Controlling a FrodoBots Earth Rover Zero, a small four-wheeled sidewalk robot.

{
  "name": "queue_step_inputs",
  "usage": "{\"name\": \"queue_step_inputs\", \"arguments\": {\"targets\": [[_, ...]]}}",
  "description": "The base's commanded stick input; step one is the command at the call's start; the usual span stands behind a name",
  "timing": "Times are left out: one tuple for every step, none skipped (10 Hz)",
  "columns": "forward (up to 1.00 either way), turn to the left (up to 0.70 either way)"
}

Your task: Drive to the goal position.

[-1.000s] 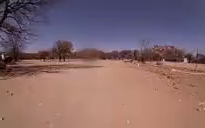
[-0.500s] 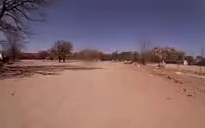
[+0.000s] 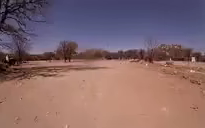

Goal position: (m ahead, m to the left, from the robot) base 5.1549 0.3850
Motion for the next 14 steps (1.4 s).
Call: {"name": "queue_step_inputs", "arguments": {"targets": [[1.0, 0.0], [1.0, 0.0], [1.0, 0.0], [1.0, 0.0], [1.0, 0.0], [1.0, 0.0], [1.0, 0.0], [1.0, 0.0], [1.0, 0.0], [1.0, 0.0], [1.0, 0.0], [1.0, 0.0], [1.0, 0.0], [1.0, 0.0]]}}
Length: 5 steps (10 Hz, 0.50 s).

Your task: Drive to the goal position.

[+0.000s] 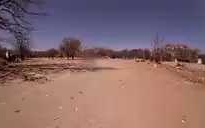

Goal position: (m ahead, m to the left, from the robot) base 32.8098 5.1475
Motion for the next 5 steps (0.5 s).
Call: {"name": "queue_step_inputs", "arguments": {"targets": [[1.0, 0.0], [1.0, 0.0], [1.0, 0.0], [1.0, 0.0], [1.0, 0.0]]}}
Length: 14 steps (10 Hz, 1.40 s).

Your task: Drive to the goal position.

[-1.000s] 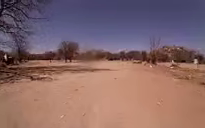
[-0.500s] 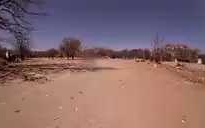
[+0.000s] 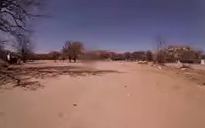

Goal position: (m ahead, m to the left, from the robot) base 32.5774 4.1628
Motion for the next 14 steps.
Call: {"name": "queue_step_inputs", "arguments": {"targets": [[1.0, 0.0], [1.0, 0.0], [1.0, 0.0], [1.0, 0.0], [1.0, 0.0], [1.0, 0.0], [1.0, 0.0], [1.0, 0.0], [1.0, 0.0], [1.0, 0.0], [1.0, 0.0], [1.0, 0.0], [1.0, 0.0], [1.0, 0.0]]}}
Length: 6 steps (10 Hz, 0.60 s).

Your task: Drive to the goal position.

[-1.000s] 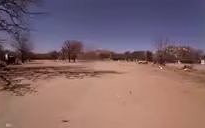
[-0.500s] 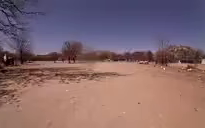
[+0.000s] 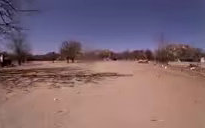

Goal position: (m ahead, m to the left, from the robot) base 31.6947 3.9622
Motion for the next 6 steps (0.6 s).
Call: {"name": "queue_step_inputs", "arguments": {"targets": [[1.0, 0.0], [1.0, 0.0], [1.0, 0.0], [1.0, 0.0], [1.0, 0.0], [1.0, 0.0]]}}
